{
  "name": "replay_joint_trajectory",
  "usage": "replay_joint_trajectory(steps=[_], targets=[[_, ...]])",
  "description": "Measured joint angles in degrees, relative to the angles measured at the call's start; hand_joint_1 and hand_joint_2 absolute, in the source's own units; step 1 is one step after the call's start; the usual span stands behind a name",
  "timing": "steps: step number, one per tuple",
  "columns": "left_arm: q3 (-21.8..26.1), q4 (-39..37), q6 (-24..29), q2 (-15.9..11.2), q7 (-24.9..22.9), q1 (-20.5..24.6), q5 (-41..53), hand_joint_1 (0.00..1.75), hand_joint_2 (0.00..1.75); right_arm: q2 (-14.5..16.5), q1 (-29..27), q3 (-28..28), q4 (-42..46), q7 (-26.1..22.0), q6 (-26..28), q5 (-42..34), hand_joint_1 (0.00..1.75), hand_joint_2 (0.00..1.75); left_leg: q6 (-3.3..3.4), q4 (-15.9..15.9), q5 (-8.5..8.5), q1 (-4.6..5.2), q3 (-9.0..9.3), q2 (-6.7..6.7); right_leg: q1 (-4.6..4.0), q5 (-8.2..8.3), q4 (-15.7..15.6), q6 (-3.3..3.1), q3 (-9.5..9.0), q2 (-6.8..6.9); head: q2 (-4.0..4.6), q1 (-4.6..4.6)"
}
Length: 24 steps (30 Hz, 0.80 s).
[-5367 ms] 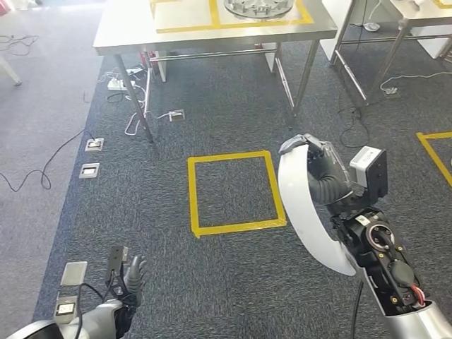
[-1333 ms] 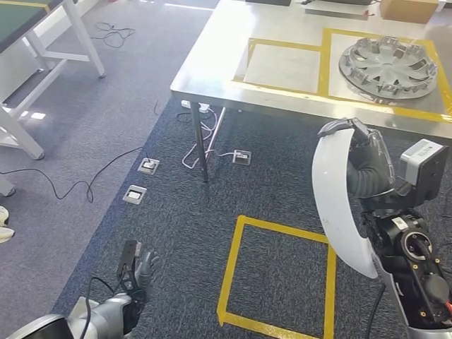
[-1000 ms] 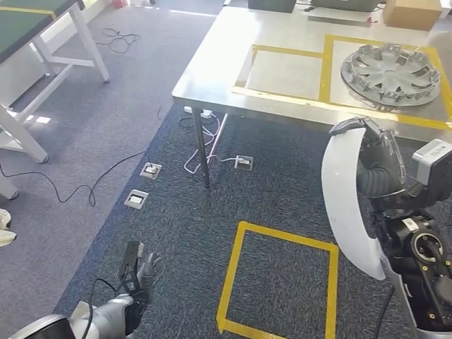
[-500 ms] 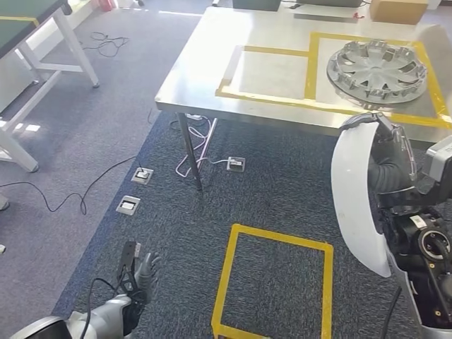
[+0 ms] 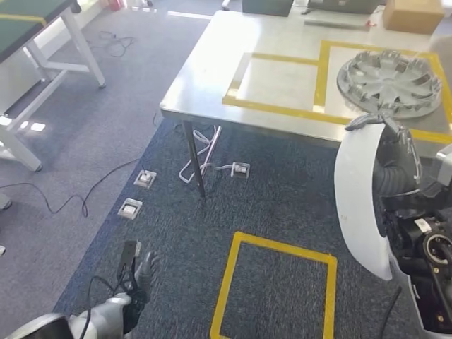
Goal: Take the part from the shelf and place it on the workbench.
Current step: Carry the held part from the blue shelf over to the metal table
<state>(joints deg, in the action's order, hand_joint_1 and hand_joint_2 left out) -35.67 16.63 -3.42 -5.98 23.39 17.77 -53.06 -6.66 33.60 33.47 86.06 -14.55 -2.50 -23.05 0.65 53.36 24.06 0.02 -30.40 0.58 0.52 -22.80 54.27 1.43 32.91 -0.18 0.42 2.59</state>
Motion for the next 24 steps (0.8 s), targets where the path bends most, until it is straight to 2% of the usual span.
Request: replay_joint_trajectory(steps=[3, 4, 5, 7, 8, 9, 10, 12, 13, 14, 15, 17, 19, 20, 23, 24], targets=[[0.0, 0.0, 0.0, 0.1, 0.0, 0.0, 0.2, 0.00, 0.00, 0.0, 0.4, 0.0, 0.0, 0.2, 0.0, 0.0, 1.75, 1.75, -0.92, 1.5, 0.56, -0.03, -0.38, -0.10, -0.01, 0.08, -0.4, -1.46, -0.95, 0.09, 0.00, 0.33], [0.0, 0.0, 0.0, 0.1, -0.1, 0.1, 0.3, 0.00, 0.00, 0.0, 0.7, 0.0, 0.0, 0.2, 0.0, 0.0, 1.75, 1.75, -1.12, 3.3, 1.19, -0.10, -1.37, -0.14, 0.03, 0.02, -0.6, -1.78, -1.27, 0.09, 0.00, 0.46], [0.0, 0.0, 0.0, 0.2, -0.1, 0.2, 0.4, 0.00, 0.00, 0.0, 1.0, 0.0, 0.0, 0.2, 0.0, 0.0, 1.75, 1.75, -1.30, 6.5, 2.31, -0.18, -3.23, -0.19, 0.05, -0.10, -0.7, -2.08, -1.55, 0.07, 0.00, 0.66], [0.0, 0.0, 0.0, 0.2, -0.1, 0.3, 0.5, 0.00, 0.00, 0.0, 1.2, 0.0, 0.0, 0.2, 0.0, 0.0, 1.75, 1.75, -1.55, 14.6, 5.05, -0.23, -8.42, -0.21, -0.10, -0.55, -0.7, -2.52, -1.87, 0.01, 0.00, 1.06], [0.0, 0.0, 0.0, 0.2, -0.2, 0.2, 0.5, 0.00, 0.00, 0.0, 1.1, 0.0, 0.0, 0.2, 0.0, 0.0, 1.75, 1.75, -1.61, 17.5, 5.79, -0.24, -10.74, -0.21, -0.19, -0.83, -0.7, -2.62, -2.11, -0.04, 0.00, 1.18], [0.0, 0.0, 0.0, 0.2, -0.2, 0.1, 0.5, 0.00, 0.00, 0.0, 1.1, 0.0, 0.0, 0.3, 0.0, 0.0, 1.75, 1.75, -1.56, 18.5, 5.45, -0.23, -12.07, -0.21, -0.26, -1.15, -0.7, -2.66, -2.43, -0.10, 0.00, 1.25], [0.0, 0.0, 0.0, 0.2, -0.2, 0.1, 0.5, 0.00, 0.00, 0.0, 1.0, 0.0, 0.0, 0.3, 0.1, 0.0, 1.75, 1.75, -1.40, 17.2, 3.89, -0.22, -12.26, -0.21, -0.32, -1.50, -0.7, -2.64, -2.87, -0.17, 0.00, 1.34], [0.0, 0.0, 0.0, 0.2, -0.2, 0.1, 0.6, 0.00, 0.00, 0.0, 1.0, 0.0, 0.0, 0.3, 0.1, 0.0, 1.75, 1.75, -0.70, 9.1, -1.63, -0.05, -9.57, -0.27, -0.39, -2.33, -0.7, -2.52, -3.90, -0.22, 0.00, 1.44], [0.0, 0.0, 0.0, 0.2, -0.3, 0.3, 0.7, 0.00, 0.00, 0.0, 1.0, 0.0, 0.0, 0.3, 0.2, 0.0, 1.75, 1.75, -0.31, 4.9, -3.37, 0.15, -7.99, -0.35, -0.48, -2.76, -0.7, -2.35, -4.32, -0.24, 0.00, 1.43], [0.0, 0.0, 0.0, 0.1, -0.3, 0.4, 0.7, 0.00, 0.00, -0.1, 1.0, 0.0, 0.0, 0.3, 0.3, 0.0, 1.75, 1.75, 0.02, 2.0, -4.22, 0.34, -6.80, -0.40, -0.54, -3.15, -0.7, -2.09, -4.54, -0.27, 0.00, 1.37], [0.0, 0.0, 0.0, 0.1, -0.4, 0.5, 0.7, 0.00, 0.00, -0.1, 1.0, 0.0, 0.0, 0.3, 0.4, 0.0, 1.75, 1.75, 0.31, 0.5, -4.33, 0.52, -6.19, -0.41, -0.58, -3.39, -0.7, -1.77, -4.76, -0.31, 0.00, 1.32], [0.0, 0.0, 0.0, 0.1, -0.4, 0.6, 0.7, 0.00, 0.00, -0.1, 0.7, 0.0, 0.2, 0.3, 0.4, 0.0, 1.75, 1.75, 0.73, 0.0, -3.84, 0.49, -5.48, -0.34, -0.68, -3.67, -0.4, -1.07, -5.12, -0.35, 0.00, 1.26], [0.0, 0.0, 0.0, 0.1, -0.4, 0.6, 0.6, 0.00, 0.00, -0.1, 0.6, 0.0, 0.4, 0.3, 0.4, 0.1, 1.75, 1.75, 1.28, -0.4, -3.66, 0.25, -4.38, -0.31, -0.62, -4.64, 1.7, -0.54, -4.56, -0.26, 0.00, 1.01], [0.0, 0.0, 0.0, 0.1, -0.4, 0.6, 0.5, 0.00, 0.00, -0.2, 0.6, -0.1, 0.5, 0.2, 0.4, 0.2, 1.75, 1.75, 1.50, -0.4, -3.42, 0.17, -3.84, -0.29, -0.56, -5.69, 4.3, -0.31, -3.24, -0.23, 0.00, 0.79], [0.0, 0.0, 0.0, 0.1, -0.3, 0.5, 0.2, 0.00, 0.00, -0.3, 0.2, 0.0, 0.5, 0.1, 0.2, 0.4, 1.75, 1.75, 1.80, -0.5, -2.32, 0.14, -2.66, -0.25, -0.31, -9.67, 15.6, 0.32, 3.59, -0.18, 0.00, 0.42], [0.0, 0.0, 0.0, 0.1, -0.3, 0.4, 0.1, 0.00, 0.00, -0.3, 0.0, 0.1, 0.5, 0.1, 0.1, 0.4, 1.75, 1.75, 1.77, -0.4, -1.86, 0.13, -2.15, -0.19, -0.17, -10.09, 17.3, 0.52, 5.14, -0.17, 0.00, 0.37]])
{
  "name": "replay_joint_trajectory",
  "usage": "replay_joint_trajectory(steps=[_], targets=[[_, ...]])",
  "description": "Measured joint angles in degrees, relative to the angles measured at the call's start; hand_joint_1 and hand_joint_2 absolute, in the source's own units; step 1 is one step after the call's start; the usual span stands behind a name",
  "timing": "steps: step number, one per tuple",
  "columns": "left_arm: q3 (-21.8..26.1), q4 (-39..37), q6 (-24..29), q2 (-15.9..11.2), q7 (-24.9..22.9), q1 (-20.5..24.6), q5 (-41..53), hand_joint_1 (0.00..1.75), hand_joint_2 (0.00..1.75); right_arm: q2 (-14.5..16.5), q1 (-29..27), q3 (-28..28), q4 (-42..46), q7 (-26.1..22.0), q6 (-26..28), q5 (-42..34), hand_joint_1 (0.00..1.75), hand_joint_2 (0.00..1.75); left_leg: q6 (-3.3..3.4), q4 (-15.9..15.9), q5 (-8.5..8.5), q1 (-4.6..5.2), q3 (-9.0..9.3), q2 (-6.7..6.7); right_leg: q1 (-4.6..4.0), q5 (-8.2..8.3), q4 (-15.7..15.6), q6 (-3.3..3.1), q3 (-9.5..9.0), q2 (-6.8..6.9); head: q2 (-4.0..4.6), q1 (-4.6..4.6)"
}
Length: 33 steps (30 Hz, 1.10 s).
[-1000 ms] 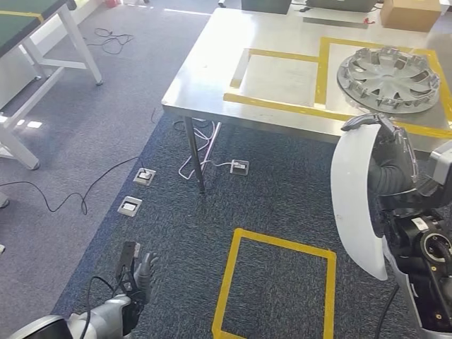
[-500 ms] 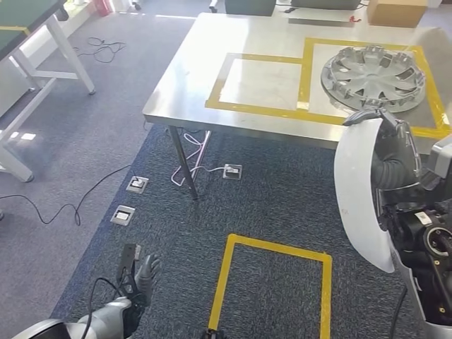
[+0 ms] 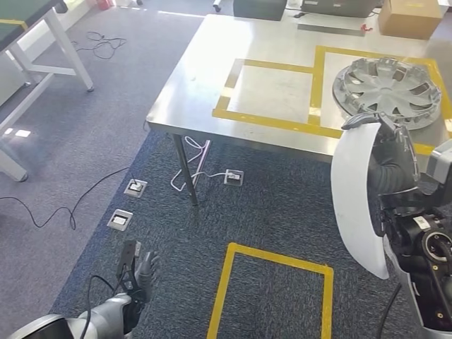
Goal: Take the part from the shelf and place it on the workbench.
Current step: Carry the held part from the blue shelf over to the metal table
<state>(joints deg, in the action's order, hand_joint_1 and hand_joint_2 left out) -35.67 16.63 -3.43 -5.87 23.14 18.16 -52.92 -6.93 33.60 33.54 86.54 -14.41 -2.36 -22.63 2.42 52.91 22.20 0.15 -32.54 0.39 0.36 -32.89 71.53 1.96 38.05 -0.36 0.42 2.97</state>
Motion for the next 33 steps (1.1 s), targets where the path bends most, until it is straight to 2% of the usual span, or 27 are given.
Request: replay_joint_trajectory(steps=[1, 2, 4, 5, 6, 9, 10, 11, 12, 14, 15, 16, 17, 19, 20, 21, 22, 24, 25, 26, 27, 29, 30, 31, 32, 33], targets=[[0.0, 0.0, 0.0, 0.0, 0.0, -0.1, 0.0, 0.00, 0.00, 0.0, -0.1, 0.0, 0.0, 0.0, 0.0, 0.0, 1.75, 1.75, -0.08, 0.0, 0.50, -0.02, 0.63, 0.09, 0.16, 0.78, -0.5, 0.13, 0.55, 0.01, 0.00, -0.05], [0.0, 0.0, 0.0, 0.0, 0.0, -0.2, 0.0, 0.00, 0.00, 0.0, -0.2, 0.0, 0.0, 0.0, 0.0, 0.0, 1.75, 1.75, -0.21, 0.0, 1.05, -0.06, 1.39, 0.19, 0.31, 2.91, -3.3, 0.17, 0.09, 0.03, 0.00, -0.11], [0.0, 0.0, 0.0, 0.1, 0.0, -0.3, 0.0, 0.00, 0.00, -0.1, -0.2, 0.0, 0.0, 0.0, 0.0, 0.1, 1.75, 1.75, -0.65, 0.2, 2.24, -0.08, 2.85, 0.32, 0.47, 8.60, -11.3, 0.21, -1.99, 0.04, 0.00, -0.30], [0.0, 0.0, 0.0, 0.1, 0.0, -0.2, 0.1, 0.00, 0.00, -0.1, -0.1, 0.0, 0.0, 0.0, 0.0, 0.1, 1.75, 1.75, -0.94, 0.2, 2.73, -0.04, 3.18, 0.35, 0.38, 10.18, -14.6, 0.04, -3.09, 0.06, 0.00, -0.44], [0.0, 0.0, 0.0, 0.1, 0.0, -0.1, 0.2, 0.00, 0.00, -0.1, 0.0, 0.0, 0.0, 0.0, 0.0, 0.1, 1.75, 1.75, -1.24, 0.3, 3.08, -0.01, 3.25, 0.36, 0.27, 10.98, -16.4, -0.32, -3.71, 0.06, 0.00, -0.40], [0.0, 0.0, 0.0, 0.2, -0.2, 0.1, 0.5, 0.00, 0.00, -0.1, 0.1, -0.1, 0.1, 0.1, 0.1, 0.2, 1.75, 1.75, -2.07, 1.3, 3.50, -0.06, 3.07, 0.29, 0.04, 10.52, -17.5, -1.94, -4.90, -0.04, 0.00, 0.08], [0.0, 0.0, 0.0, 0.2, -0.3, 0.1, 0.5, 0.00, 0.00, -0.1, 0.2, -0.1, 0.2, 0.1, 0.2, 0.3, 1.75, 1.75, -2.32, 3.0, 3.59, -0.11, 2.43, 0.22, 0.07, 10.27, -17.7, -2.34, -5.41, -0.06, 0.00, 0.17], [0.0, 0.0, 0.0, 0.3, -0.3, 0.2, 0.6, 0.00, 0.00, -0.1, 0.2, -0.1, 0.3, 0.1, 0.3, 0.3, 1.75, 1.75, -2.57, 5.6, 3.93, -0.19, 0.96, 0.13, 0.15, 10.02, -17.8, -2.67, -5.96, -0.09, 0.00, 0.32], [0.0, 0.0, -0.1, 0.4, -0.4, 0.3, 0.6, 0.00, 0.00, -0.2, 0.2, -0.1, 0.4, 0.1, 0.3, 0.3, 1.75, 1.75, -2.77, 9.3, 4.61, -0.28, -1.42, 0.05, 0.16, 9.69, -17.9, -2.91, -6.42, -0.11, 0.00, 0.49], [0.0, 0.0, -0.1, 0.4, -0.5, 0.3, 0.6, 0.00, 0.00, -0.2, 0.1, 0.0, 0.5, 0.2, 0.3, 0.3, 1.75, 1.75, -3.07, 16.8, 7.02, -0.33, -7.04, 0.03, 0.10, 8.80, -17.9, -3.17, -7.33, -0.18, 0.00, 0.85], [0.0, 0.0, -0.1, 0.4, -0.6, 0.2, 0.6, 0.00, 0.00, -0.2, 0.0, 0.0, 0.5, 0.2, 0.3, 0.3, 1.75, 1.75, -3.09, 18.6, 7.81, -0.35, -9.13, 0.03, 0.06, 8.26, -17.9, -3.19, -7.93, -0.25, 0.00, 0.95], [0.0, 0.0, -0.1, 0.4, -0.7, 0.2, 0.6, 0.00, 0.00, -0.2, -0.1, 0.0, 0.5, 0.2, 0.3, 0.3, 1.75, 1.75, -3.00, 18.4, 7.62, -0.33, -10.20, 0.03, 0.04, 7.67, -17.9, -3.18, -8.64, -0.30, 0.00, 1.03], [0.0, 0.0, -0.1, 0.4, -0.7, 0.1, 0.6, 0.00, 0.00, -0.2, -0.2, 0.0, 0.5, 0.2, 0.3, 0.3, 1.75, 1.75, -2.80, 16.1, 6.16, -0.29, -10.17, 0.03, 0.03, 7.06, -17.9, -3.13, -9.45, -0.34, 0.00, 1.12], [0.0, 0.0, -0.1, 0.4, -0.7, 0.1, 0.6, 0.00, 0.00, -0.1, -0.2, 0.0, 0.5, 0.2, 0.3, 0.4, 1.75, 1.75, -2.18, 7.7, 0.22, -0.05, -8.02, -0.04, -0.02, 5.74, -17.9, -2.91, -11.08, -0.36, 0.00, 1.21], [0.0, 0.0, -0.1, 0.3, -0.7, 0.2, 0.6, 0.00, 0.00, -0.1, -0.2, 0.0, 0.5, 0.2, 0.3, 0.4, 1.75, 1.75, -1.88, 4.1, -2.10, 0.12, -6.93, -0.08, -0.10, 5.09, -17.9, -2.69, -11.68, -0.45, 0.00, 1.22], [0.0, 0.0, -0.1, 0.2, -0.8, 0.2, 0.6, 0.00, 0.00, -0.1, -0.2, 0.0, 0.5, 0.3, 0.3, 0.4, 1.75, 1.75, -1.60, 1.7, -3.67, 0.32, -6.16, -0.09, -0.18, 4.47, -18.1, -2.43, -12.08, -0.50, 0.00, 1.15], [0.0, 0.0, -0.1, 0.2, -0.8, 0.2, 0.6, 0.00, 0.00, -0.2, -0.2, 0.0, 0.5, 0.3, 0.3, 0.4, 1.75, 1.75, -1.35, 0.5, -4.07, 0.41, -5.81, -0.10, -0.27, 4.14, -18.0, -2.14, -12.45, -0.56, 0.00, 1.08], [0.0, 0.0, -0.1, 0.2, -0.8, 0.2, 0.6, 0.00, 0.00, -0.2, -0.1, 0.0, 0.7, 0.4, 0.3, 0.4, 1.75, 1.75, -0.89, 0.3, -3.46, 0.31, -5.02, -0.06, -0.31, 3.86, -17.6, -1.57, -12.61, -0.52, 0.00, 0.93], [0.0, 0.0, -0.1, 0.3, -0.8, 0.3, 0.6, 0.00, 0.00, -0.2, -0.1, -0.1, 0.8, 0.3, 0.4, 0.4, 1.75, 1.75, -0.62, 0.1, -3.16, 0.18, -4.40, -0.06, -0.28, 3.94, -16.1, -1.34, -12.12, -0.44, 0.00, 0.86], [0.0, 0.0, -0.1, 0.3, -0.7, 0.3, 0.6, 0.00, 0.00, -0.2, 0.0, -0.1, 0.9, 0.3, 0.4, 0.4, 1.75, 1.75, -0.38, -0.1, -2.80, 0.13, -3.68, -0.06, -0.24, 3.72, -13.5, -1.13, -10.79, -0.36, 0.00, 0.71], [0.0, 0.0, -0.1, 0.3, -0.7, 0.3, 0.6, 0.00, 0.00, -0.2, 0.1, -0.1, 0.9, 0.3, 0.4, 0.4, 1.75, 1.75, -0.18, -0.1, -2.36, 0.07, -2.94, -0.04, -0.18, 3.03, -9.9, -0.93, -8.67, -0.26, 0.00, 0.59], [0.0, 0.0, -0.1, 0.3, -0.7, 0.3, 0.6, 0.00, 0.00, -0.3, -0.2, -0.1, 1.0, 0.3, 0.4, 0.4, 1.75, 1.75, 0.06, -0.2, -1.18, 0.11, -1.63, -0.01, -0.14, 0.10, -2.3, -0.53, -3.80, -0.19, 0.00, 0.37], [0.0, 0.0, -0.1, 0.3, -0.7, 0.3, 0.6, 0.00, 0.00, -0.3, -0.3, 0.0, 1.0, 0.3, 0.4, 0.4, 1.75, 1.75, 0.07, -0.2, -0.52, 0.11, -0.85, 0.06, -0.09, -1.58, -0.3, -0.34, -1.84, -0.17, 0.00, 0.28], [0.0, 0.0, -0.1, 0.4, -0.7, 0.2, 0.6, 0.00, 0.00, -0.4, -0.4, 0.0, 1.0, 0.3, 0.4, 0.4, 1.75, 1.75, 0.04, -0.1, 0.16, 0.11, 0.02, 0.15, -0.03, -2.55, -0.1, -0.24, -0.67, -0.16, 0.00, 0.18], [0.0, 0.0, -0.1, 0.4, -0.7, 0.1, 0.6, 0.00, 0.00, -0.4, -0.5, 0.0, 1.0, 0.3, 0.4, 0.4, 1.75, 1.75, -0.02, -0.1, 0.89, 0.10, 1.03, 0.25, 0.04, -2.15, -1.7, -0.22, -0.30, -0.14, 0.00, 0.04], [0.0, 0.0, -0.1, 0.4, -0.7, 0.1, 0.6, 0.00, 0.00, -0.4, -0.5, 0.0, 1.0, 0.3, 0.4, 0.4, 1.75, 1.75, -0.14, -0.1, 1.69, 0.10, 2.13, 0.34, 0.10, 0.00, -4.9, -0.29, -0.59, -0.13, 0.00, -0.07]])
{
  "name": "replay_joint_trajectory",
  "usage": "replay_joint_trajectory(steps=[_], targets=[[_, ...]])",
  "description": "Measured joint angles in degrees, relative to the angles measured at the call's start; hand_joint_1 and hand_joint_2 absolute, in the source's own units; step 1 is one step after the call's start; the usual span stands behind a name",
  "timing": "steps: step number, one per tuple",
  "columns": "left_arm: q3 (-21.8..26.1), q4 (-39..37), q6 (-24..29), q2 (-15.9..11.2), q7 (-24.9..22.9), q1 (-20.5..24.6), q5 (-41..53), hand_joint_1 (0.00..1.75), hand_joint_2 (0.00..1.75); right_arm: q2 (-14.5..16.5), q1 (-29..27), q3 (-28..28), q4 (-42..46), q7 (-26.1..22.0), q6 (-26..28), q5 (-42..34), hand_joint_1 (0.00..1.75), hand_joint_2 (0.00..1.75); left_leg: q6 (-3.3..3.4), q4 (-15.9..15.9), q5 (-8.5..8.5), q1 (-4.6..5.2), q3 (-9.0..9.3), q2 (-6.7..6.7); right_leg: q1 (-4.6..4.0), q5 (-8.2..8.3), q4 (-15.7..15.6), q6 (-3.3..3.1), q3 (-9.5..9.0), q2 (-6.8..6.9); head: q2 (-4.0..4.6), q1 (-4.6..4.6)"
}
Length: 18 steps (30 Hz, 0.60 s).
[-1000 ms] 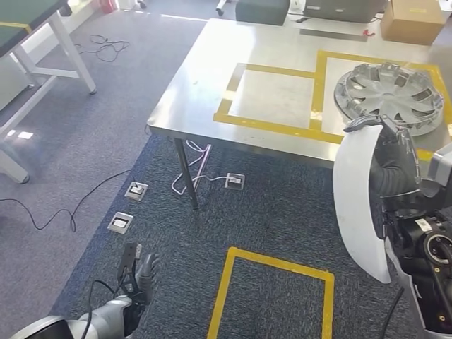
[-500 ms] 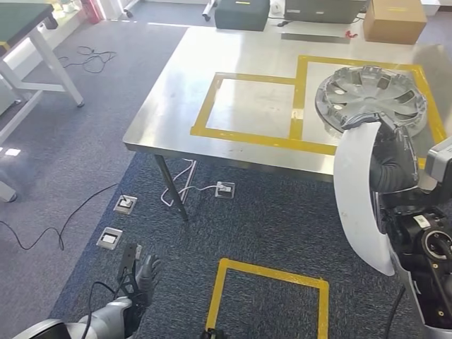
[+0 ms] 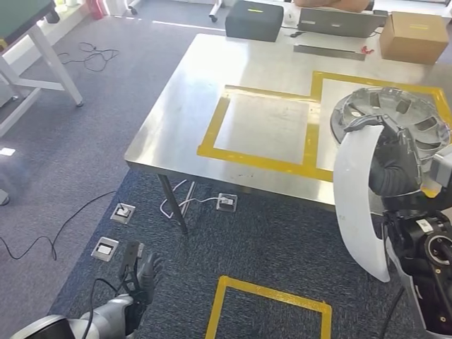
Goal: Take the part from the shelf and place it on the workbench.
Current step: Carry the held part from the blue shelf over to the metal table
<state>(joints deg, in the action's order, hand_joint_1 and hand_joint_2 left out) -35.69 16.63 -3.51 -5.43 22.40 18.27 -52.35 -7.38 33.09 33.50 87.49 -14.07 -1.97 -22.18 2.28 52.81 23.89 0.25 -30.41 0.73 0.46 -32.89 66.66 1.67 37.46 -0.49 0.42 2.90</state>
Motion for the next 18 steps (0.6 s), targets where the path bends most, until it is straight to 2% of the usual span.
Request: replay_joint_trajectory(steps=[2, 3, 4, 6, 7, 8, 10, 11, 12, 13, 14, 15, 17, 18], targets=[[0.0, 0.0, 0.0, 0.1, 0.0, 0.0, 0.0, 0.00, 0.00, 0.0, 0.0, 0.0, 0.0, 0.0, 0.0, 0.0, 1.75, 1.75, -0.37, 0.2, 1.54, 0.08, 1.72, 0.11, -0.05, 7.58, -7.8, -0.29, -0.86, 0.06, 0.00, -0.27], [0.0, 0.0, 0.0, 0.1, 0.0, 0.1, 0.0, 0.00, 0.00, -0.1, 0.0, 0.0, 0.0, 0.0, 0.0, 0.0, 1.75, 1.75, -0.67, 0.4, 2.26, 0.15, 2.18, 0.17, -0.18, 10.47, -10.4, -0.57, -1.25, 0.06, 0.00, -0.42], [0.0, 0.0, 0.0, 0.1, 0.0, 0.1, 0.0, 0.00, 0.00, -0.1, 0.0, 0.0, 0.0, 0.1, 0.0, 0.0, 1.75, 1.75, -1.00, 0.7, 2.80, 0.20, 2.44, 0.23, -0.29, 12.04, -11.9, -0.94, -1.43, 0.06, 0.00, -0.56], [0.0, 0.0, 0.0, 0.1, 0.0, 0.3, 0.0, 0.00, 0.00, -0.1, 0.1, 0.0, 0.1, 0.1, 0.0, 0.0, 1.75, 1.75, -1.63, 1.3, 3.37, 0.25, 2.56, 0.28, -0.35, 11.89, -12.3, -1.72, -2.25, 0.04, 0.00, -0.62], [0.0, 0.0, 0.0, 0.1, 0.0, 0.3, 0.0, 0.00, 0.00, -0.1, 0.2, -0.1, 0.2, 0.0, 0.0, 0.0, 1.75, 1.75, -1.89, 2.7, 3.21, 0.17, 2.05, 0.20, -0.27, 11.73, -12.5, -2.07, -2.72, 0.05, 0.00, -0.61], [0.0, 0.0, 0.0, 0.1, 0.0, 0.3, 0.0, 0.00, 0.00, -0.1, 0.4, -0.1, 0.3, 0.0, 0.0, 0.0, 1.75, 1.75, -2.16, 5.1, 3.10, 0.11, 0.68, 0.11, -0.20, 11.50, -12.6, -2.37, -3.27, 0.05, 0.00, -0.50], [0.0, 0.0, 0.0, 0.2, 0.0, 0.4, 0.0, 0.00, 0.00, -0.1, 0.5, 0.0, 0.3, 0.0, 0.0, 0.0, 1.75, 1.75, -2.76, 12.7, 4.17, -0.14, -4.29, -0.12, -0.11, 10.69, -12.8, -2.82, -4.34, 0.01, 0.00, -0.20], [0.0, 0.0, 0.0, 0.2, 0.0, 0.4, 0.0, 0.00, 0.00, -0.1, 0.5, 0.0, 0.3, 0.0, -0.1, 0.0, 1.75, 1.75, -3.00, 16.2, 5.71, -0.23, -7.12, -0.17, -0.11, 10.14, -12.8, -2.91, -4.87, -0.02, 0.00, -0.03], [0.0, 0.0, 0.0, 0.2, 0.0, 0.3, 0.0, 0.00, 0.00, -0.1, 0.5, 0.0, 0.3, 0.0, -0.1, 0.1, 1.75, 1.75, -3.19, 18.5, 7.41, -0.30, -9.46, -0.20, -0.11, 9.54, -12.8, -2.91, -5.50, -0.07, 0.00, 0.09], [0.0, 0.0, 0.1, 0.2, 0.0, 0.2, 0.0, 0.00, 0.00, -0.1, 0.4, 0.1, 0.3, 0.0, -0.1, 0.1, 1.75, 1.75, -3.22, 19.0, 8.59, -0.33, -11.00, -0.22, -0.11, 8.91, -12.8, -2.89, -6.23, -0.12, 0.00, 0.18], [0.0, 0.0, 0.1, 0.2, 0.0, 0.2, 0.0, 0.00, 0.00, -0.1, 0.4, 0.1, 0.3, 0.0, -0.1, 0.2, 1.75, 1.75, -3.14, 17.7, 8.53, -0.33, -11.59, -0.24, -0.11, 8.24, -12.8, -2.84, -7.06, -0.15, 0.00, 0.25], [0.0, 0.0, 0.1, 0.2, 0.0, 0.1, 0.0, 0.00, 0.00, -0.1, 0.4, 0.1, 0.3, 0.1, -0.1, 0.2, 1.75, 1.75, -2.95, 14.7, 6.89, -0.30, -11.31, -0.25, -0.11, 7.53, -12.8, -2.76, -7.97, -0.16, 0.00, 0.32], [0.0, 0.0, 0.1, 0.1, 0.0, 0.1, 0.0, 0.00, 0.00, -0.1, 0.4, 0.1, 0.3, 0.1, -0.2, 0.2, 1.75, 1.75, -2.35, 6.4, 0.13, -0.09, -9.51, -0.31, -0.19, 6.06, -12.8, -2.42, -9.51, -0.18, 0.00, 0.38], [0.0, 0.0, 0.1, 0.1, -0.1, 0.1, 0.1, 0.00, 0.00, -0.1, 0.4, 0.1, 0.4, 0.1, -0.2, 0.3, 1.75, 1.75, -2.05, 3.4, -2.65, 0.06, -8.71, -0.33, -0.29, 5.37, -12.9, -2.14, -10.00, -0.25, 0.00, 0.38]])
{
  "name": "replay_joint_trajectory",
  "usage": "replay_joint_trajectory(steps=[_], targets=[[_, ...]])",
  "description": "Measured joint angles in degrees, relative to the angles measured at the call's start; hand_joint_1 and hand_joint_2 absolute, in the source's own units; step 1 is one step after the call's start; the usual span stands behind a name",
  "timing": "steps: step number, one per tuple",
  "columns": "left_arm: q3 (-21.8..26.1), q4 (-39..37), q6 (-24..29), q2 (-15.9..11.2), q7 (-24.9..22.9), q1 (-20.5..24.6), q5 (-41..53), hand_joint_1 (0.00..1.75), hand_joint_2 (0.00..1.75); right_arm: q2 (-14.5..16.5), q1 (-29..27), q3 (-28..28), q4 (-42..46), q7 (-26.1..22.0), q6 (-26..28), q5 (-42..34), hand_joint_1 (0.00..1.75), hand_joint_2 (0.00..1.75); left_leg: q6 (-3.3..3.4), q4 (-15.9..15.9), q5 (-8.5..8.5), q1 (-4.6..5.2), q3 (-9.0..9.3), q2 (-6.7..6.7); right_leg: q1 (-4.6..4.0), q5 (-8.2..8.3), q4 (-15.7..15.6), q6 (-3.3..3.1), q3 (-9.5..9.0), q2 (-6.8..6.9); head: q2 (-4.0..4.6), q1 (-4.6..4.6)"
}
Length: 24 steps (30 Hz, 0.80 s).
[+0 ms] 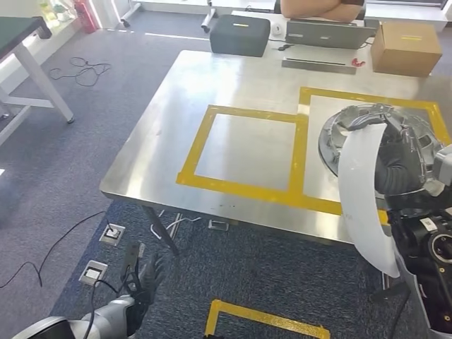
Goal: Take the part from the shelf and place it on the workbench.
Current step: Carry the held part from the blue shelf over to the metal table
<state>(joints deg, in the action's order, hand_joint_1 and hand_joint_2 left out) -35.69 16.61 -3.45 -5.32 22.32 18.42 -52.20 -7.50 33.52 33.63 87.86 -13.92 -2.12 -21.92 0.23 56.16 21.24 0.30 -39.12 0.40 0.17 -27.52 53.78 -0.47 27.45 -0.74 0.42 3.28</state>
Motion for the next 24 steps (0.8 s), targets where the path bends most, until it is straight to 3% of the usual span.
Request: replay_joint_trajectory(steps=[1, 2, 4, 5, 7, 9, 10, 11, 12, 13, 14, 16, 17, 19, 21, 24], targets=[[0.0, 0.0, 0.0, 0.0, -0.1, 0.0, 0.1, 0.00, 0.00, 0.0, 0.0, 0.0, 0.0, 0.1, 0.0, 0.1, 1.75, 1.75, 0.26, -1.9, -1.80, 0.14, 0.49, 0.02, -0.09, -0.54, -0.1, 0.29, -0.33, -0.09, 0.00, -0.03], [0.0, 0.0, 0.0, 0.0, -0.1, 0.0, 0.2, 0.00, 0.00, 0.0, 0.1, 0.1, 0.1, 0.2, 0.0, 0.1, 1.75, 1.75, 0.47, -2.6, -2.20, 0.18, 0.74, 0.03, -0.20, -0.78, 0.0, 0.60, -0.72, -0.20, 0.00, -0.01], [0.0, 0.0, -0.1, 0.0, -0.2, 0.2, 0.3, 0.00, 0.00, 0.0, 0.3, 0.1, 0.3, 0.4, 0.1, 0.2, 1.75, 1.75, 0.96, -2.8, -2.06, 0.00, 1.73, 0.05, -0.20, -0.85, 1.0, 1.14, -0.80, -0.18, 0.00, -0.03], [0.0, 0.0, -0.1, 0.1, -0.2, 0.3, 0.4, 0.00, 0.00, 0.0, 0.4, 0.2, 0.4, 0.4, 0.1, 0.2, 1.75, 1.75, 1.21, -2.9, -1.77, -0.10, 2.38, 0.02, -0.19, -0.90, 3.0, 1.38, -0.04, -0.08, 0.00, -0.07], [0.0, 0.0, -0.1, 0.1, -0.4, 0.4, 0.6, 0.00, 0.00, 0.0, 0.5, 0.3, 0.4, 0.4, 0.2, 0.2, 1.75, 1.75, 1.66, -3.0, -0.90, -0.15, 3.70, 0.03, -0.12, -2.39, 9.7, 1.78, 3.69, 0.16, 0.00, -0.26], [0.0, 0.0, -0.1, 0.1, -0.5, 0.5, 0.6, 0.00, 0.00, 0.0, 0.3, 0.6, 0.4, 0.5, 0.2, 0.3, 1.75, 1.75, 1.89, -3.0, 0.24, -0.10, 4.93, 0.06, -0.11, -5.86, 16.3, 2.11, 8.15, 0.21, 0.00, -0.37], [0.0, 0.0, -0.1, 0.1, -0.6, 0.5, 0.6, 0.00, 0.00, 0.0, 0.3, 0.7, 0.4, 0.5, 0.2, 0.3, 1.75, 1.75, 1.91, -3.0, 0.85, -0.09, 5.66, 0.15, -0.11, -7.38, 17.6, 2.19, 9.64, 0.22, 0.00, -0.42], [0.0, 0.0, -0.1, 0.2, -0.6, 0.5, 0.5, 0.00, 0.00, 0.0, 0.2, 0.8, 0.4, 0.5, 0.2, 0.3, 1.75, 1.75, 1.89, -3.0, 1.48, -0.08, 6.52, 0.26, -0.11, -7.80, 16.9, 2.19, 10.31, 0.23, 0.00, -0.48], [0.0, 0.0, -0.1, 0.2, -0.7, 0.5, 0.5, 0.00, 0.00, 0.0, 0.2, 0.9, 0.4, 0.5, 0.2, 0.3, 1.75, 1.75, 1.83, -3.0, 2.12, -0.06, 7.48, 0.39, -0.13, -6.61, 14.5, 2.10, 10.17, 0.23, 0.00, -0.55], [0.0, 0.0, -0.1, 0.3, -0.7, 0.5, 0.4, 0.00, 0.00, 0.0, 0.2, 0.9, 0.4, 0.5, 0.2, 0.3, 1.75, 1.75, 1.75, -3.0, 2.78, -0.03, 8.44, 0.48, -0.15, -3.67, 10.8, 1.86, 9.53, 0.22, 0.00, -0.63], [0.0, 0.0, -0.1, 0.3, -0.7, 0.5, 0.4, 0.00, 0.00, 0.0, 0.2, 0.9, 0.4, 0.5, 0.2, 0.3, 1.75, 1.75, 1.61, -2.9, 3.42, 0.06, 9.24, 0.54, -0.26, 0.38, 6.6, 1.54, 9.00, 0.21, 0.00, -0.74], [-0.1, 0.0, -0.1, 0.4, -0.9, 0.6, 0.4, 0.00, 0.00, 0.0, 0.3, 1.1, 0.3, 0.5, 0.1, 0.3, 1.75, 1.75, 1.12, -2.7, 4.42, 0.17, 9.82, 0.74, -0.54, 5.69, 1.3, 0.83, 8.17, 0.19, 0.00, -0.83], [-0.1, 0.0, -0.1, 0.4, -1.0, 0.7, 0.4, 0.00, 0.00, 0.0, 0.3, 1.2, 0.3, 0.5, 0.1, 0.3, 1.75, 1.75, 0.88, -2.5, 4.77, 0.21, 9.76, 0.82, -0.64, 6.73, 0.3, 0.54, 8.02, 0.20, 0.00, -0.83], [-0.1, 0.0, -0.1, 0.4, -1.1, 0.6, 0.4, 0.00, 0.00, 0.0, 0.4, 1.3, 0.3, 0.4, 0.1, 0.3, 1.75, 1.75, 0.76, -2.3, 4.98, 0.20, 9.60, 0.84, -0.69, 7.01, 0.3, 0.63, 7.62, 0.13, 0.00, -0.62], [-0.1, 0.0, -0.1, 0.4, -1.1, 0.5, 0.4, 0.00, 0.00, 0.0, 0.6, 1.4, 0.4, 0.4, 0.1, 0.3, 1.75, 1.75, 0.90, -2.3, 4.89, 0.23, 9.58, 0.81, -0.72, 6.87, 0.2, 0.81, 7.59, 0.00, 0.00, -0.49], [-0.1, 0.0, -0.1, 0.4, -1.1, 0.3, 0.4, 0.00, 0.00, 0.0, 0.6, 1.5, 0.4, 0.4, 0.1, 0.2, 1.75, 1.75, 0.92, -2.6, 4.95, 0.26, 9.71, 0.80, -0.74, 6.41, 0.2, 0.43, 7.56, -0.04, 0.00, -0.32]])
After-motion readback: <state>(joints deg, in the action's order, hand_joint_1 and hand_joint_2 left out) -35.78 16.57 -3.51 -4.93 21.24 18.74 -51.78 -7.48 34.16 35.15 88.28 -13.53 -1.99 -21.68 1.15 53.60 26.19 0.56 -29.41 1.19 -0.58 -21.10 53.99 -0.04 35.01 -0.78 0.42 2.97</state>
